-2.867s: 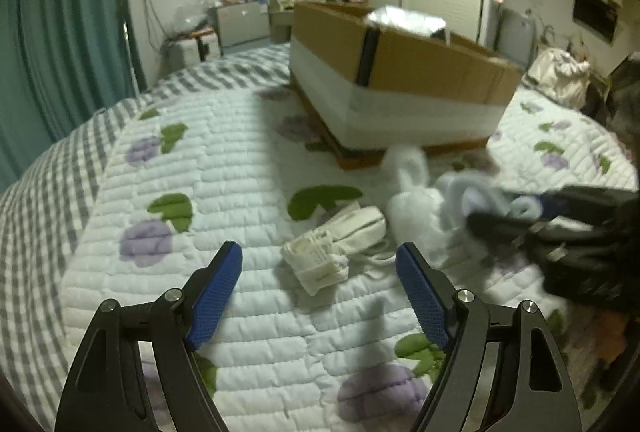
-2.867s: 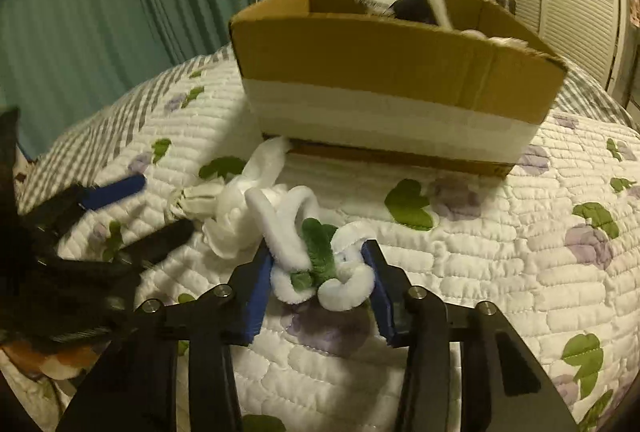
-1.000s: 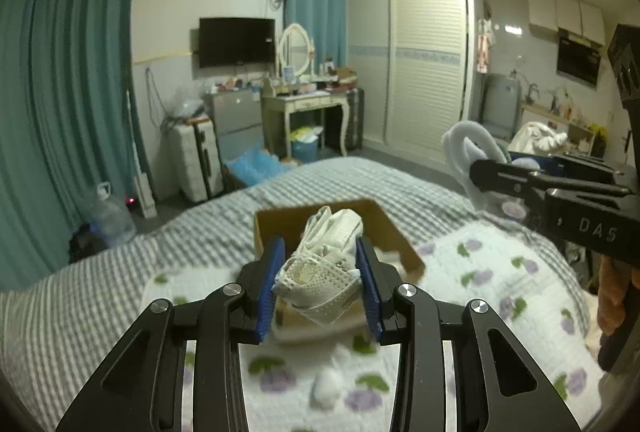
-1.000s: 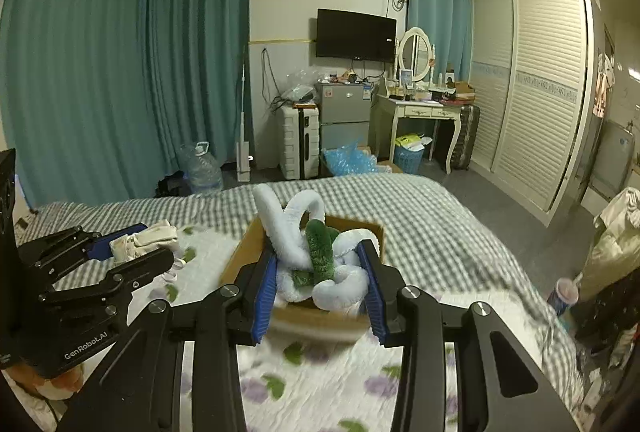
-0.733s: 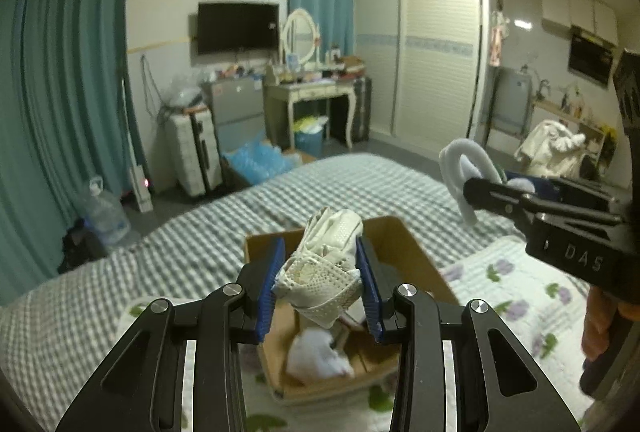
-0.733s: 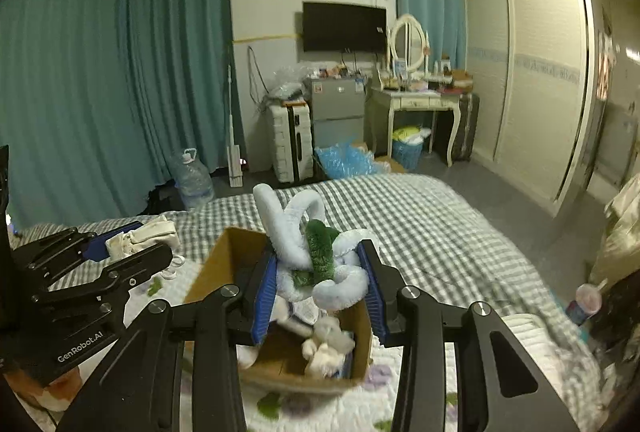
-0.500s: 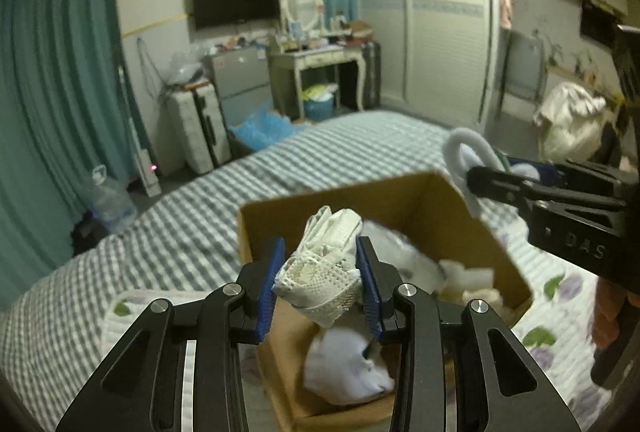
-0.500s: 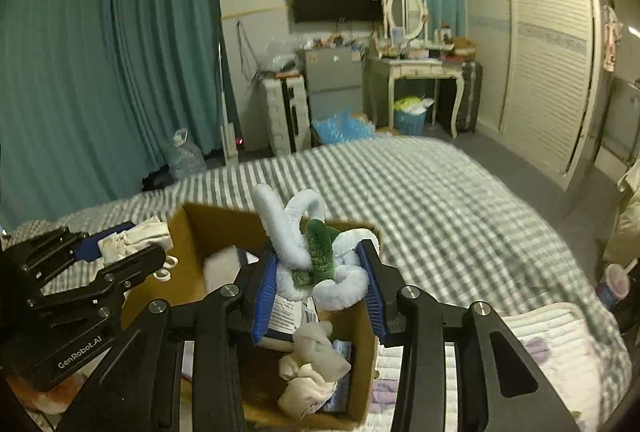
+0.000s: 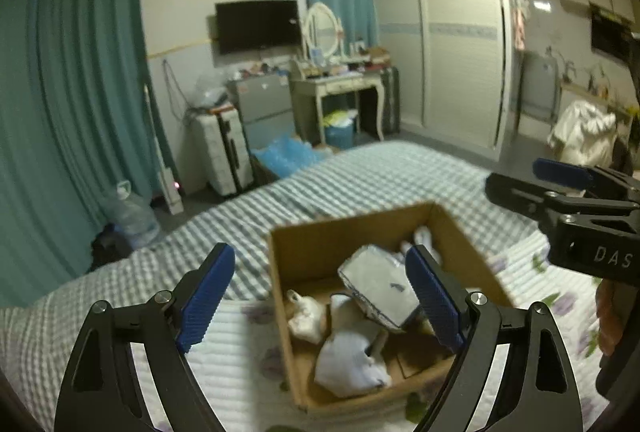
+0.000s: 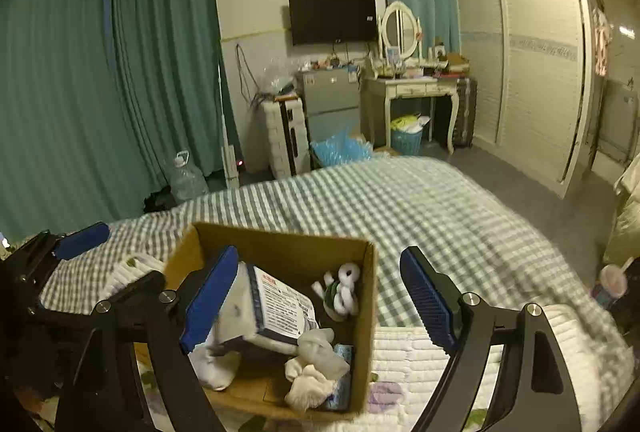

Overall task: Organize soft objects
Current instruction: 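Drop the toy and cloth into the box and open both tools, then grasp the white tissue on the quilt with the left tool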

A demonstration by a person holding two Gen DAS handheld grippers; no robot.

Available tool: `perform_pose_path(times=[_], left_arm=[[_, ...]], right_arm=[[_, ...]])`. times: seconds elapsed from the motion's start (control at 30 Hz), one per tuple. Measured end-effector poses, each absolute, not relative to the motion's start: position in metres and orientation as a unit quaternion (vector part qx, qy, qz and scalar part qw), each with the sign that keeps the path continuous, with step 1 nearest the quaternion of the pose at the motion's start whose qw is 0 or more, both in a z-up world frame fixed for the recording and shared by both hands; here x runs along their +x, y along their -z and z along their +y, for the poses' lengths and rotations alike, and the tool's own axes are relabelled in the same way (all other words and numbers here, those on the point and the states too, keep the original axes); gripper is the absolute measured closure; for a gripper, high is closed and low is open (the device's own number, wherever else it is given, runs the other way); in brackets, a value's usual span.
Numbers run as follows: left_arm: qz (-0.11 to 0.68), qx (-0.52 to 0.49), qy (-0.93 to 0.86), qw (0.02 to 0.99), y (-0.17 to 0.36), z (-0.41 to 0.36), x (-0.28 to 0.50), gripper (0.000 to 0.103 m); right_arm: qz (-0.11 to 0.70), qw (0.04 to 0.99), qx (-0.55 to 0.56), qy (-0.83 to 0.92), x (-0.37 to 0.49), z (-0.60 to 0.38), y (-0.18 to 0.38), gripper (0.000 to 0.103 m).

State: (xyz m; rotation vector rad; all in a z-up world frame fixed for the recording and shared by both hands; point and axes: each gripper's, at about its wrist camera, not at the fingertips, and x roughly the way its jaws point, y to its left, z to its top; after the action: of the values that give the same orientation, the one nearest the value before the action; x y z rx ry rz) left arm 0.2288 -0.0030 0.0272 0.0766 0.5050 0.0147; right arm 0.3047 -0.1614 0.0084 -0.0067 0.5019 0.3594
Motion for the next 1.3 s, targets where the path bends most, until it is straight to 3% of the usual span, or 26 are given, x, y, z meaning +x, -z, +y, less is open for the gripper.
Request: perform_pose_path(times=[0.2, 0.33, 0.37, 0.6, 0.9, 1.13, 1.3], left_arm=[[0.17, 0.034, -0.021, 0.985, -0.109, -0.004, 0.149, 0.014], [0.118, 0.033, -0.026, 0.992, -0.151, -0.008, 0.085, 0.01], [0.108, 0.032, -0.026, 0.993, -0.157, -0.008, 0.07, 0.01], [0.091, 0.021, -0.048, 0.994, -0.154, -0.005, 0.0, 0.01], [0.14, 0.003, -0.054, 0.989, -0.077, -0.005, -0.005, 0.01], [0.206, -0.012, -0.044, 0.978, 0.006, -0.012, 0.029, 0.01], [0.26, -0.025, -0.042, 0.964, 0.058, -0.009, 0.07, 0.01]], right_arm=[[0.192, 0.968, -0.03, -0.162, 0.233, -0.179, -0.09, 0.019], [0.158, 0.975, -0.046, -0.148, 0.174, -0.191, -0.136, 0.006], [0.149, 0.977, -0.047, -0.144, 0.159, -0.195, -0.144, 0.0], [0.129, 0.978, -0.045, -0.155, 0.083, -0.212, -0.16, 0.0], [0.148, 0.975, -0.039, -0.158, 0.045, -0.21, -0.078, 0.0], [0.178, 0.972, -0.048, -0.149, 0.082, -0.198, 0.004, 0.0], [0.242, 0.957, -0.055, -0.152, 0.127, -0.195, 0.061, 0.0]])
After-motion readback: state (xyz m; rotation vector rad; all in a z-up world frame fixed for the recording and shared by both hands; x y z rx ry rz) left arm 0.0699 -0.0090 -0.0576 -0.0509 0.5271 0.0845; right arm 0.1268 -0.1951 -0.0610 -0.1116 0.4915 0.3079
